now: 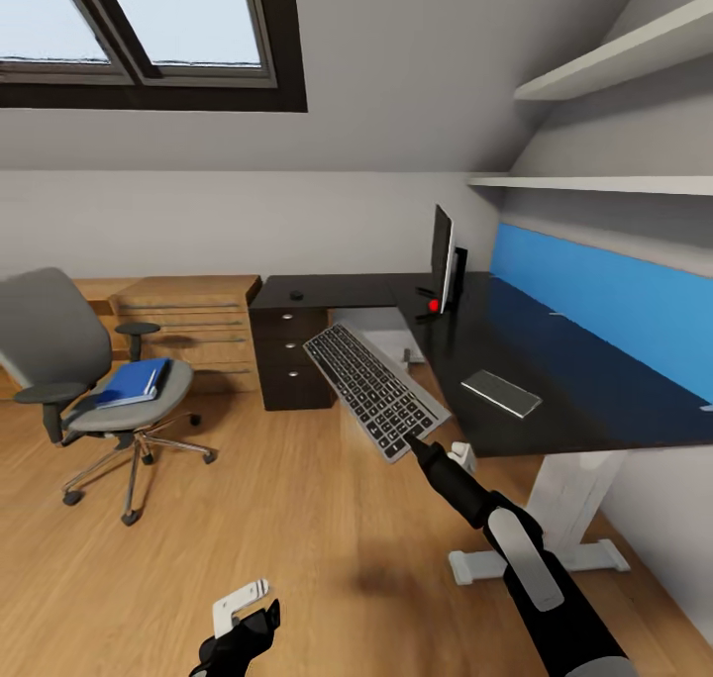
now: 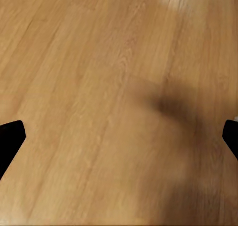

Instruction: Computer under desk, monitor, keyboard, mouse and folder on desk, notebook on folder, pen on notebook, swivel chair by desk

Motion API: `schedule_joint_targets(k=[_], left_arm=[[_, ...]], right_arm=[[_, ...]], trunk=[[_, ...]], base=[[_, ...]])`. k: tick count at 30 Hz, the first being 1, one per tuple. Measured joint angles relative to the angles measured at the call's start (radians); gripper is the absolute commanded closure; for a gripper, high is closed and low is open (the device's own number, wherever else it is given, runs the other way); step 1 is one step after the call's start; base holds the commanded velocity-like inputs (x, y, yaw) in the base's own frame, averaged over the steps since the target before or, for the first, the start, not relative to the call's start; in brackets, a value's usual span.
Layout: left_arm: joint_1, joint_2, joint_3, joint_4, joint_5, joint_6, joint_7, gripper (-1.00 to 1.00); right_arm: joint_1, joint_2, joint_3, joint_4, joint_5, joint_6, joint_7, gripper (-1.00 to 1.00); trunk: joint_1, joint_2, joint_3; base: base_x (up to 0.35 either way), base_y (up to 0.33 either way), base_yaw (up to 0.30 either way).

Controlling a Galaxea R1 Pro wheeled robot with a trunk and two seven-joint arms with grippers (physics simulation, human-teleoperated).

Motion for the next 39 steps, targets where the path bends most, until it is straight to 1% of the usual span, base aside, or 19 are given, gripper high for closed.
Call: schedule_joint_targets(k=[6,7,8,10,11,13,14,15,17,18,19,22,24,26,29,30,33,37,39], left_arm=[[0.000,0.002,0.000,0.002,0.000,-0.002,-0.003,-1.00],[0.000,0.002,0.000,0.002,0.000,-0.002,-0.004,-1.00],[0.000,0.002,0.000,0.002,0.000,-0.002,-0.005,-1.00],[0.000,0.003,0.002,0.004,0.000,-0.003,-0.005,-1.00],[0.000,0.003,0.005,0.006,0.000,-0.003,-0.005,-1.00],[0.000,0.005,0.007,0.009,0.000,-0.002,-0.004,-1.00],[0.000,0.012,0.009,0.021,0.000,-0.002,-0.003,-1.00],[0.000,0.018,0.010,0.033,0.000,-0.002,-0.003,-1.00],[0.000,0.026,0.011,0.063,0.000,-0.002,-0.003,-1.00],[0.000,0.031,0.011,0.089,0.000,-0.002,-0.003,-1.00],[0.000,0.034,0.011,0.106,0.000,-0.002,-0.003,-1.00],[0.000,0.039,0.010,0.139,-0.001,-0.003,-0.003,-1.00],[0.000,0.043,0.010,0.161,-0.001,-0.003,-0.003,-1.00],[0.000,0.046,0.009,0.194,-0.001,-0.003,-0.002,-1.00],[0.000,0.053,0.010,0.215,-0.001,-0.004,-0.001,-1.00],[0.000,0.062,0.010,0.223,-0.001,-0.013,-0.002,-1.00],[0.000,0.086,0.010,0.265,0.002,-0.080,-0.006,-1.00],[0.000,0.096,0.011,0.311,0.004,-0.162,-0.009,-1.00],[0.000,0.107,0.012,0.340,0.005,-0.210,-0.009,-1.00]], right_arm=[[0.000,0.004,0.001,0.013,0.066,-0.013,-0.019,1.00],[0.000,0.004,0.001,0.019,0.089,-0.031,-0.035,1.00],[0.000,0.005,0.003,0.024,0.098,-0.043,-0.046,1.00],[0.000,0.006,0.004,0.043,0.156,-0.104,-0.101,1.00],[0.000,0.016,0.016,0.054,0.220,-0.171,-0.156,1.00],[0.000,0.041,0.039,0.059,0.282,-0.235,-0.188,1.00],[0.000,0.062,0.063,0.076,0.367,-0.282,-0.202,1.00],[0.000,0.070,0.075,0.096,0.428,-0.303,-0.206,1.00],[0.000,0.078,0.089,0.135,0.545,-0.339,-0.209,1.00],[0.000,0.080,0.094,0.159,0.624,-0.364,-0.210,1.00],[0.000,0.081,0.095,0.173,0.664,-0.376,-0.211,1.00],[0.000,0.082,0.096,0.198,0.709,-0.390,-0.211,1.00],[0.000,0.083,0.098,0.216,0.726,-0.395,-0.210,1.00],[0.000,0.082,0.121,0.243,0.741,-0.398,-0.210,1.00],[0.000,0.081,0.150,0.255,0.761,-0.399,-0.211,1.00],[0.001,0.078,0.160,0.269,0.774,-0.398,-0.215,1.00],[0.009,0.074,0.164,0.294,0.784,-0.398,-0.226,1.00],[0.033,0.073,0.165,0.316,0.794,-0.399,-0.241,1.00],[0.082,0.073,0.164,0.357,0.801,-0.409,-0.256,1.00]], trunk=[[0.000,0.000,0.000],[0.000,0.000,0.000],[0.000,0.000,0.000],[-0.007,0.014,0.006],[-0.011,0.021,0.009],[-0.019,0.035,0.016],[-0.023,0.042,0.019],[-0.027,0.049,0.022],[-0.034,0.063,0.028],[-0.038,0.070,0.031],[-0.042,0.077,0.034],[-0.053,0.098,0.044],[-0.061,0.112,0.050],[-0.069,0.126,0.056],[-0.080,0.147,0.066],[-0.084,0.154,0.069],[-0.096,0.175,0.078],[-0.111,0.203,0.091],[-0.119,0.217,0.097]], base=[[0.015,0.064,0.000],[0.004,0.018,0.000],[0.003,0.011,0.000],[0.001,0.005,0.000],[0.000,0.002,0.000],[0.000,0.001,0.000],[0.000,0.000,0.000],[0.000,0.000,0.000],[0.000,0.000,0.000],[0.000,0.000,0.000],[0.000,0.000,0.000],[0.000,0.000,0.000],[0.000,0.000,0.000],[0.000,0.000,0.000],[0.000,0.000,0.000],[0.000,0.000,0.000],[0.000,0.000,0.000],[0.000,0.000,0.000],[0.000,0.000,0.000]])
